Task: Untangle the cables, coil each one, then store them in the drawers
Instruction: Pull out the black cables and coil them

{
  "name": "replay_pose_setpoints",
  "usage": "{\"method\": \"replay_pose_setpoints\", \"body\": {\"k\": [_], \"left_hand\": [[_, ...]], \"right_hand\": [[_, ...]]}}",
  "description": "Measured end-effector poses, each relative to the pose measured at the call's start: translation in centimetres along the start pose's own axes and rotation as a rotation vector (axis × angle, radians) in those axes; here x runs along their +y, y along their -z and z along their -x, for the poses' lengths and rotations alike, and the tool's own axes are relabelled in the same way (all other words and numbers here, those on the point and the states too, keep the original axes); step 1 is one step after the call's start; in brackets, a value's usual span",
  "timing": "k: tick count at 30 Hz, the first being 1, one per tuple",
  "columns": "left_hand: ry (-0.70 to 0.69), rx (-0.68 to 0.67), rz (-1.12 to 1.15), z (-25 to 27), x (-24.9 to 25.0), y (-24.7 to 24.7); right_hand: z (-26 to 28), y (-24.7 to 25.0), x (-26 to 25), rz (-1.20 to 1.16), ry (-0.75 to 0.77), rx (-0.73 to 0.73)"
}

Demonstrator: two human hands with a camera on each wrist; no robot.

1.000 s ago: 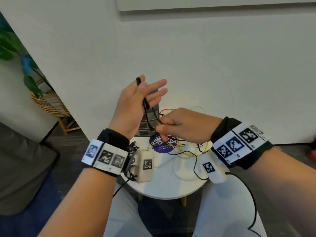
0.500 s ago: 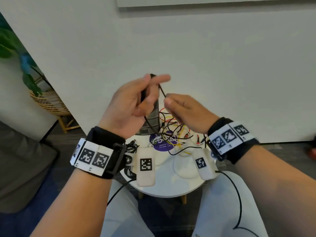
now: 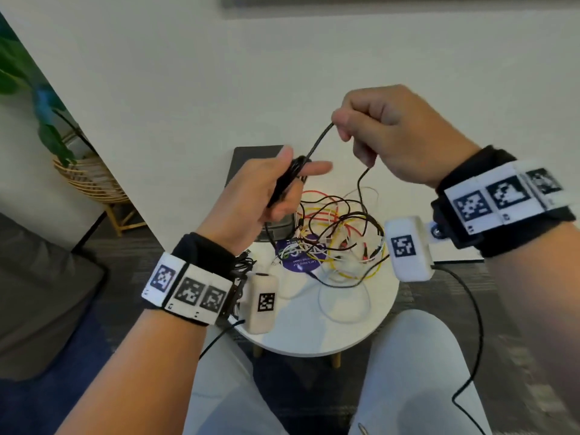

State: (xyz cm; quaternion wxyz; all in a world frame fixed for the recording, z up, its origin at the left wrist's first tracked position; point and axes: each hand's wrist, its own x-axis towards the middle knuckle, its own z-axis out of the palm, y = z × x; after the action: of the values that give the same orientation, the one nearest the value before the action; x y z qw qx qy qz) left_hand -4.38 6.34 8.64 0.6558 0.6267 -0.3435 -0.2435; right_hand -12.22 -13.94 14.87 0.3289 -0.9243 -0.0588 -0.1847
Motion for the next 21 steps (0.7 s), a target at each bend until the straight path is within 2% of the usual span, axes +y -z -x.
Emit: {"method": "replay_pose_setpoints", "body": {"k": [2, 4, 7, 9, 11, 13, 16, 21], "left_hand": [[-0.039, -0.09, 0.141, 0.1, 0.6, 0.0], [-0.13, -0.093, 0.234, 0.0, 1.1, 0.3], [-0.241, 0.037, 0.334, -0.3, 1.6, 1.3], [-0.241, 0.151, 0.31, -0.6, 1.6, 1.3], [-0.173, 0.204, 0.217, -0.7, 1.4, 0.7], [-0.123, 0.205, 0.021, -0.9, 0.5, 0.3], [-0.107, 0.14, -0.351, -1.3, -0.6, 0.5], [-0.106, 0.001, -0.434, -0.7, 0.5, -0.2]], "right_hand": [[-0.1, -1.9, 1.2, -0.147, -0.058, 0.024], [0.2, -4.4, 2.4, -0.245, -0.103, -0.001], [1.8, -8.2, 3.0, -0.113, -0.103, -0.143], [2.9, -9.9, 2.1, -0.026, -0.063, -0.267], [3.2, -10.1, 0.6, 0.004, 0.013, -0.349], [2.8, -8.7, -1.0, 0.055, 0.072, -0.373], [1.6, -5.4, -1.9, 0.134, 0.133, -0.256], [0.2, -2.1, -0.2, 0.19, 0.149, -0.148]]}}
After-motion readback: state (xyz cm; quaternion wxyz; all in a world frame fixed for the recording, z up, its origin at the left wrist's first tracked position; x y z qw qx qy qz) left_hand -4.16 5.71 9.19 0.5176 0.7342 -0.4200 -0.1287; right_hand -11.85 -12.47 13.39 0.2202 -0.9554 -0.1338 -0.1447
